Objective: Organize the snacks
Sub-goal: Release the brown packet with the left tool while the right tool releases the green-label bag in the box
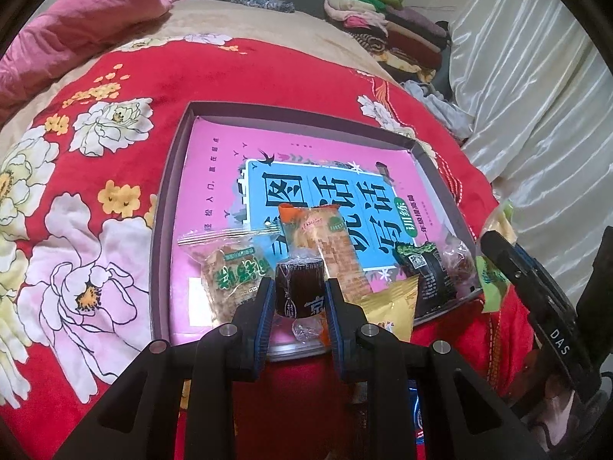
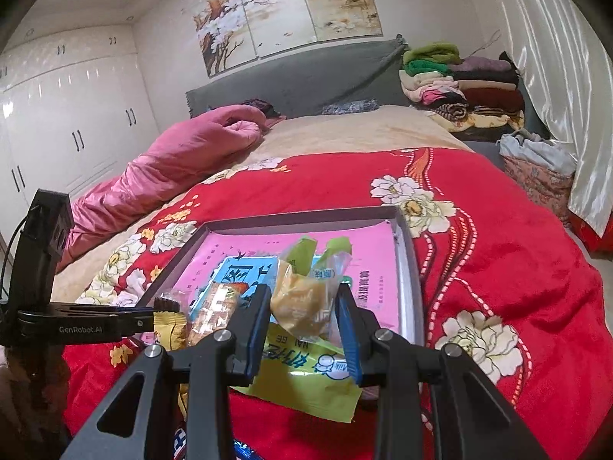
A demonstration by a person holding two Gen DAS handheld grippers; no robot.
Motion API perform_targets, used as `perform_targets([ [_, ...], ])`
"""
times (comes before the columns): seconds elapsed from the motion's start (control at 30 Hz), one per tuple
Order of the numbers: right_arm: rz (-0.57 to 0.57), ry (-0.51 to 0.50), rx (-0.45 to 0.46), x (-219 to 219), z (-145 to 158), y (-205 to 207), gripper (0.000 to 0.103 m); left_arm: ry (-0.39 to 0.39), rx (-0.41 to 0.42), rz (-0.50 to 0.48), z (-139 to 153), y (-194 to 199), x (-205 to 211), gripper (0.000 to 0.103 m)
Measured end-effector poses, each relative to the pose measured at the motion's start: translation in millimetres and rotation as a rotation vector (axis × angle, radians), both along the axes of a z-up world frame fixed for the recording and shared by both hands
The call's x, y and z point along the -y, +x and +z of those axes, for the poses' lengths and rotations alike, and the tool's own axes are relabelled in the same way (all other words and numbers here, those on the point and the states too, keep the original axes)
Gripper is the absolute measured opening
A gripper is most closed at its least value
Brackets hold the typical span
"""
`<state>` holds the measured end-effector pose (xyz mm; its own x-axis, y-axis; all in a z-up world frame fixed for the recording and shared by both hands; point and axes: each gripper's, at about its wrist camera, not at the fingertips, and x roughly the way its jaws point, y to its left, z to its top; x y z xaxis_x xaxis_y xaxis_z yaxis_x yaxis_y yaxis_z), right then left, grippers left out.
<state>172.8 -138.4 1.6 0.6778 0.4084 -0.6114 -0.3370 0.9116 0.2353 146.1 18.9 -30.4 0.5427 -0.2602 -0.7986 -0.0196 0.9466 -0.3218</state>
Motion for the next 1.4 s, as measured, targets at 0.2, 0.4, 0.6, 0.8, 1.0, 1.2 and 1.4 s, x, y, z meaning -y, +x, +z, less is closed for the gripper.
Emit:
perform_targets([
  [0.2, 0.016, -0.015, -0.005, -10, -6, 6, 0.035, 0.000, -0.001, -0.003, -2, 1, 2, 0.027],
  [0.4, 0.049, -0.032, -0.035, -20, -16, 11, 0.035, 0.000, 0.000, -0.005, -2, 2, 2, 0.027],
  [0.6, 0.069, -0.071, -0.034, -29, -22, 13, 0.035, 0.001, -0.002, -0.017, -4, 6, 7, 0.027],
  [0.8, 0.091, -0.106, -0.042, -40, -28, 15, 0.035, -0.002, -0.012, -0.025, -6, 8, 9, 0.027],
  [1.0, 0.118, -0.127, -0.050, -48, -34, 15, 0.035, -0.006, -0.018, -0.029, -9, 8, 11, 0.027],
  [1.2, 0.110, -0.153, -0.042, -49, -35, 14, 0.035, -0.004, -0.021, -0.033, -10, 9, 12, 0.027],
  [1.4, 0.095, -0.161, -0.048, -46, -37, 16, 0.036, -0.005, -0.026, -0.034, -11, 10, 12, 0.027],
])
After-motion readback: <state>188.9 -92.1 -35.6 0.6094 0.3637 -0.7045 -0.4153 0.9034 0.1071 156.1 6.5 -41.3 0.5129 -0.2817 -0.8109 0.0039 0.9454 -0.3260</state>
